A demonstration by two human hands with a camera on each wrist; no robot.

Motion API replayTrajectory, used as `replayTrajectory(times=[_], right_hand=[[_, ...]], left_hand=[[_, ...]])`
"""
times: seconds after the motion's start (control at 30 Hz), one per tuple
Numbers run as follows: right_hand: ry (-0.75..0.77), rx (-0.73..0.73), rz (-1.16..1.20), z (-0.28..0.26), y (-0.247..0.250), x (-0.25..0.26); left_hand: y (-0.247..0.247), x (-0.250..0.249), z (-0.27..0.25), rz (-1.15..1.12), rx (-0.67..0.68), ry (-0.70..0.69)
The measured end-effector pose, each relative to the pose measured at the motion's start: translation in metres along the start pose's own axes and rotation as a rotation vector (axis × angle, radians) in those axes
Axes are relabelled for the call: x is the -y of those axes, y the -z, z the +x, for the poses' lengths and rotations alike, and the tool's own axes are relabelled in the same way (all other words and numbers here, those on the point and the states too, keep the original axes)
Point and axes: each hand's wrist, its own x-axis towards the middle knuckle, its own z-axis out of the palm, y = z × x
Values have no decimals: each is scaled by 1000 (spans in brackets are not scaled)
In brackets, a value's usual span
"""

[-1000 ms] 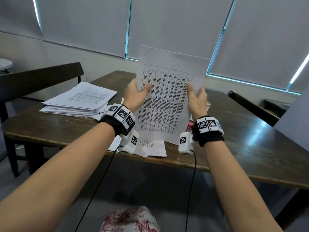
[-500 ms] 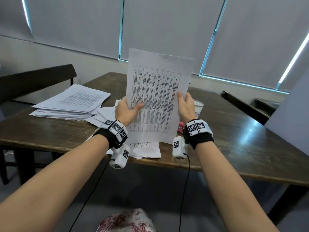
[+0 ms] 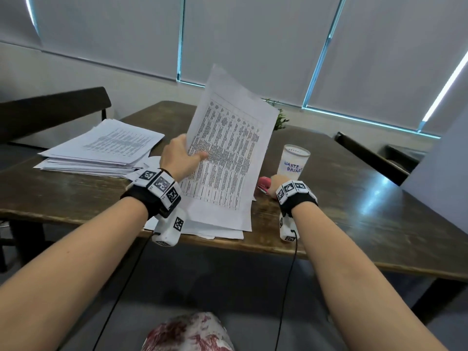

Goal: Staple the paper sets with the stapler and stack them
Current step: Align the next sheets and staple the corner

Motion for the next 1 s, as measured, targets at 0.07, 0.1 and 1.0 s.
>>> replayTrajectory(times=[0.07, 0.1, 1.0], right_hand=[[-7, -59, -49, 2, -5, -1], [-10, -72, -72, 1, -4, -1], [70, -1013, 1390, -45, 95, 1]], left_hand=[[-4, 2, -2, 17, 16, -2], [-6, 3, -2, 19, 23, 2], [-22, -3, -38, 245, 396, -50]])
